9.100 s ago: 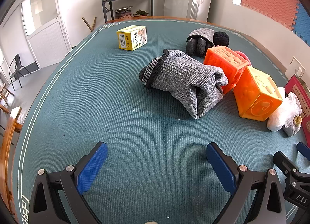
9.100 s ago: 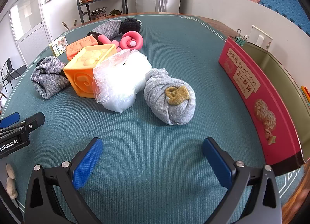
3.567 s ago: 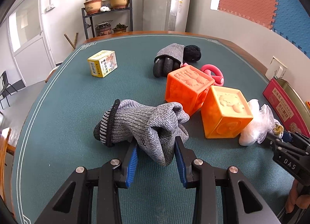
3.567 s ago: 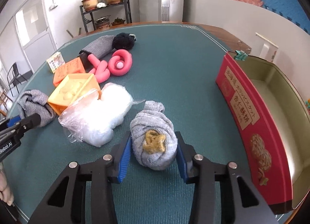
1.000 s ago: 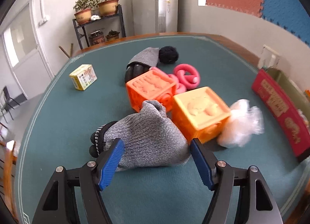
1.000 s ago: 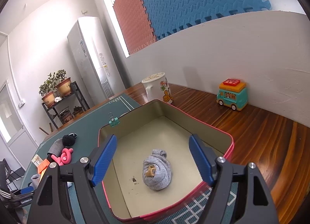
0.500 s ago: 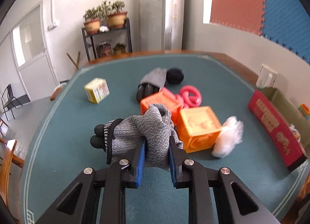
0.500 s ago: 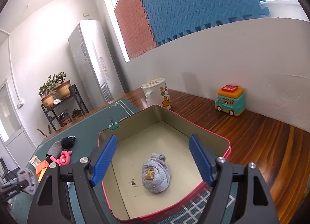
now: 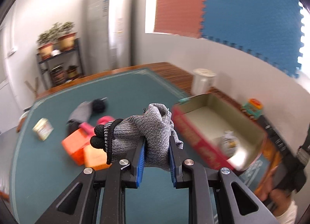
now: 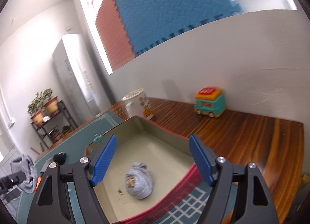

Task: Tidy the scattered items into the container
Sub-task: 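Lift the grey knit glove with the left tool and drop it into the red tin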

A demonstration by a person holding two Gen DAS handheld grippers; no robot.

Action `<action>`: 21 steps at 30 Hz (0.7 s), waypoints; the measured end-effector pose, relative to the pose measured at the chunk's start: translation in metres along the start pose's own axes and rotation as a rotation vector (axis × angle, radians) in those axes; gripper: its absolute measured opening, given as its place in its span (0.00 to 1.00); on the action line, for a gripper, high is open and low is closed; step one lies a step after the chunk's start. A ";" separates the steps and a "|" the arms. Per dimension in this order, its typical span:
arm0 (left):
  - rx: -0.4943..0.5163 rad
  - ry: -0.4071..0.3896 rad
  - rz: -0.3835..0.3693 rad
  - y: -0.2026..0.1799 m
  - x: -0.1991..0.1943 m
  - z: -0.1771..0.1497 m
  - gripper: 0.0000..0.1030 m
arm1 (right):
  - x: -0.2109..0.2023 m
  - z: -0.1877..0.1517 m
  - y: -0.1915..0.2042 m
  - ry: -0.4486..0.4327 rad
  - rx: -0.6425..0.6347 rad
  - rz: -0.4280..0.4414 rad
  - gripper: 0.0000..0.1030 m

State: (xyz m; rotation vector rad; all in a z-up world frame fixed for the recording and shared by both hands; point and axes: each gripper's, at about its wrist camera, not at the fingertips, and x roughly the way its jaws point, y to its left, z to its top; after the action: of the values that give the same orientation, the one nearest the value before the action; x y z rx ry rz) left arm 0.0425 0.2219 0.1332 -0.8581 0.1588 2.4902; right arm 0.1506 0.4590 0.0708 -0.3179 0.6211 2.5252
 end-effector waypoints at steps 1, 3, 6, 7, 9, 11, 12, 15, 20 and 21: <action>0.017 -0.005 -0.024 -0.011 0.003 0.005 0.22 | -0.001 0.000 -0.002 -0.005 0.005 -0.009 0.78; 0.044 -0.007 -0.066 -0.032 0.011 0.013 0.22 | -0.001 0.001 -0.005 -0.010 0.016 -0.026 0.78; 0.077 0.003 -0.126 -0.061 0.026 0.024 0.22 | -0.002 0.002 -0.011 -0.015 0.038 -0.052 0.78; 0.076 0.021 -0.150 -0.067 0.034 0.027 0.22 | -0.002 0.003 -0.013 -0.020 0.045 -0.058 0.78; 0.079 0.054 -0.187 -0.077 0.049 0.031 0.22 | -0.003 0.004 -0.015 -0.028 0.051 -0.071 0.78; 0.075 0.092 -0.210 -0.084 0.064 0.032 0.26 | -0.002 0.004 -0.015 -0.027 0.050 -0.076 0.78; 0.065 0.112 -0.213 -0.085 0.071 0.032 0.31 | -0.002 0.003 -0.015 -0.026 0.049 -0.077 0.78; 0.052 0.161 -0.248 -0.087 0.087 0.031 0.37 | 0.000 0.003 -0.015 -0.021 0.047 -0.077 0.78; 0.024 0.138 -0.225 -0.077 0.083 0.027 0.68 | 0.001 0.003 -0.015 -0.012 0.044 -0.082 0.78; 0.014 0.133 -0.227 -0.073 0.081 0.027 0.68 | 0.002 0.003 -0.014 -0.009 0.040 -0.083 0.78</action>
State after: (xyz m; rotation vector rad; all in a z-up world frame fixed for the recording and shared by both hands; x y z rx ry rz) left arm 0.0088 0.3261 0.1091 -0.9793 0.1169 2.2206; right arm 0.1564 0.4719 0.0672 -0.3109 0.6406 2.4308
